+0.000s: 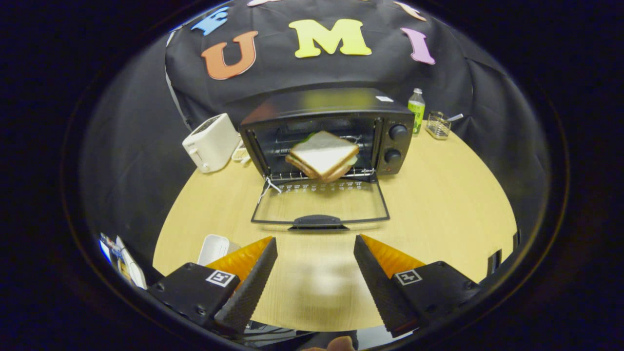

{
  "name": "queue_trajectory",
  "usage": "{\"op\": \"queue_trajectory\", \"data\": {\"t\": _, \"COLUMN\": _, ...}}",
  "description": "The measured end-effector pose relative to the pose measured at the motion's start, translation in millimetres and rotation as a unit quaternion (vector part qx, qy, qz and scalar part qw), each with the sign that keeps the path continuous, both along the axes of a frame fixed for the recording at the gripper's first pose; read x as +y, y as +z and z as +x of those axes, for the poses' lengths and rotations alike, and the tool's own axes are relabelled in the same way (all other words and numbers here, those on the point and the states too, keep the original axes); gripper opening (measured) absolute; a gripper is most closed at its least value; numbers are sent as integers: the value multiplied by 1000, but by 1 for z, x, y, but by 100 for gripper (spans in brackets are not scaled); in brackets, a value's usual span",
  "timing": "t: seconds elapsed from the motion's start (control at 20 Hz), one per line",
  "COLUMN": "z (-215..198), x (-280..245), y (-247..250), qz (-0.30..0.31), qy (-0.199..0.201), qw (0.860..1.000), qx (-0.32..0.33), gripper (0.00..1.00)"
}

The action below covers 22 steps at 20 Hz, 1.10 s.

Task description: Open the toaster oven, put the food inside, and close the toaster oven door.

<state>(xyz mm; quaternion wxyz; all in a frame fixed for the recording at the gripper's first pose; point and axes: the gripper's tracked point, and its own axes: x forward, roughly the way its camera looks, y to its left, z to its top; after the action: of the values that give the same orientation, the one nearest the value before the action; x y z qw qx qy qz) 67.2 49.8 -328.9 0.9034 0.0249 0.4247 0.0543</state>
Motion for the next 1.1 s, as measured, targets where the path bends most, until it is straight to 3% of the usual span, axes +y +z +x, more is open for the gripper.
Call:
{"op": "queue_trajectory", "data": {"t": 0.25, "z": 10, "x": 3, "y": -54, "qz": -14, "qy": 11, "qw": 1000, "qx": 23, "gripper": 100}}
{"op": "queue_trajectory", "data": {"t": 0.55, "z": 40, "x": -4, "y": -90, "qz": -16, "qy": -8, "qw": 999, "qx": 38, "gripper": 100}}
{"op": "queue_trajectory", "data": {"t": 0.85, "z": 54, "x": -7, "y": -111, "qz": -19, "qy": -5, "qw": 999, "qx": 42, "gripper": 100}}
{"op": "queue_trajectory", "data": {"t": 1.1, "z": 55, "x": -8, "y": -92, "qz": -27, "qy": 4, "qw": 999, "qx": 23, "gripper": 100}}
